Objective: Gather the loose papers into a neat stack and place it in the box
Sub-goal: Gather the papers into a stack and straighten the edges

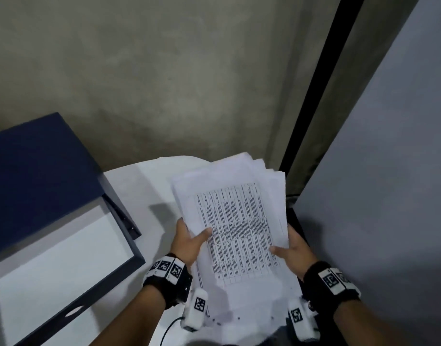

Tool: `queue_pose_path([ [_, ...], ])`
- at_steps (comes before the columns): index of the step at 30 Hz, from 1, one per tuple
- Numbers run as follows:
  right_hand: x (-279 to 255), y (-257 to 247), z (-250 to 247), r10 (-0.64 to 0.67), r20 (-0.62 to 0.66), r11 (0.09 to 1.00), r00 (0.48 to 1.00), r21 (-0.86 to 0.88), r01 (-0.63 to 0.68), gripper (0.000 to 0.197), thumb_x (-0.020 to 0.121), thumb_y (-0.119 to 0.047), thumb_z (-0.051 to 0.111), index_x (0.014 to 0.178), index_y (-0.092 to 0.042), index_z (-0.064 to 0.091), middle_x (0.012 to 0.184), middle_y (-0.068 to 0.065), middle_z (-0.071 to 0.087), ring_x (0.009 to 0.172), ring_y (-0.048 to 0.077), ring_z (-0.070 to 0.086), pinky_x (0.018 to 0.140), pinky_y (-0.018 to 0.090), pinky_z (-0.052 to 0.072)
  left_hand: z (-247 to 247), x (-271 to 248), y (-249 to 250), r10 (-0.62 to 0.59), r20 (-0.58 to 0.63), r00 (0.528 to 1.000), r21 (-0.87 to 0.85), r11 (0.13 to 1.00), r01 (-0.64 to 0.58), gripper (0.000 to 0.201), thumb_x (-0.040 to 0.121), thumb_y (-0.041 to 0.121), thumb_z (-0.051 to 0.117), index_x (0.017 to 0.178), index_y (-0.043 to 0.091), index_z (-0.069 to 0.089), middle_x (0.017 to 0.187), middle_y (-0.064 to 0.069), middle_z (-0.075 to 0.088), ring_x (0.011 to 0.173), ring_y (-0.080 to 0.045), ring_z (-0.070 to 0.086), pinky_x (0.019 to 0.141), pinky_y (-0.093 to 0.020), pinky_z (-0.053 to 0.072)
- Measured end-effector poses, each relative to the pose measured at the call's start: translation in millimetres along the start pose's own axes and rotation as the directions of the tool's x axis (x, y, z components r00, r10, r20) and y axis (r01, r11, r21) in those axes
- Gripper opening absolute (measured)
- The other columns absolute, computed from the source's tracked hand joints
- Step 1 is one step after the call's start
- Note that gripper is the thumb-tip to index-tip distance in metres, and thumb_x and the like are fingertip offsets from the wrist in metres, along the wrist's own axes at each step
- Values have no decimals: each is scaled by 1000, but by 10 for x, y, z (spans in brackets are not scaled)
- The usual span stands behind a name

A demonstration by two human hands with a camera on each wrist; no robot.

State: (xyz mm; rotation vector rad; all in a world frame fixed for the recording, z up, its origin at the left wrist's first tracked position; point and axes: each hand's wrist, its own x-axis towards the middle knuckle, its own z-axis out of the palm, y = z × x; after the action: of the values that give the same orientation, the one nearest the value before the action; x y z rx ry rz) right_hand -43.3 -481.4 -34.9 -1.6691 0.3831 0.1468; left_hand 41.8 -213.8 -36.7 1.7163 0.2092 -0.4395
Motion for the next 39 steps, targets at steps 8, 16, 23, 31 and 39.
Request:
queue_pose_path([
  [8,-13,-600,154,-186,-192,979,964,42,197,31,88,6,62,116,-8,62,103,-11,75,101,7,69,89,24,53,-83,-224,794,432,-148,890,-250,854,-456,62,74,7,76,117,37,43,119,-1,65,110,-13,63,91,-34,52],
  [16,47,-490,353,-186,-292,950,938,189,247,71,56,6,55,122,-18,48,112,11,63,109,23,63,88,42,54,-190,-236,709,442,-151,884,-160,872,-463,59,60,0,63,106,32,45,102,5,59,91,-7,60,85,-32,50],
  [23,68,-610,385,-225,-296,918,928,255,304,73,50,7,49,115,-27,42,107,5,57,99,15,61,84,42,49,-251,-191,714,417,-85,905,-108,899,-424,69,55,-2,56,111,37,46,111,-5,58,104,-26,58,91,-57,49],
  [31,146,-657,462,-264,-296,942,918,128,311,76,62,12,49,122,-33,40,110,3,60,100,9,64,84,30,52,-209,-98,799,345,-91,934,-225,907,-357,56,52,-3,56,101,25,56,91,-2,65,82,-12,63,74,-32,53],
  [39,129,-810,463,-312,-295,939,903,48,340,66,85,24,40,141,-11,31,108,-9,61,94,-9,63,82,10,47,-55,-188,979,338,-179,924,-199,907,-370,34,64,10,66,94,25,63,93,-2,71,85,-20,67,82,-44,56],
])
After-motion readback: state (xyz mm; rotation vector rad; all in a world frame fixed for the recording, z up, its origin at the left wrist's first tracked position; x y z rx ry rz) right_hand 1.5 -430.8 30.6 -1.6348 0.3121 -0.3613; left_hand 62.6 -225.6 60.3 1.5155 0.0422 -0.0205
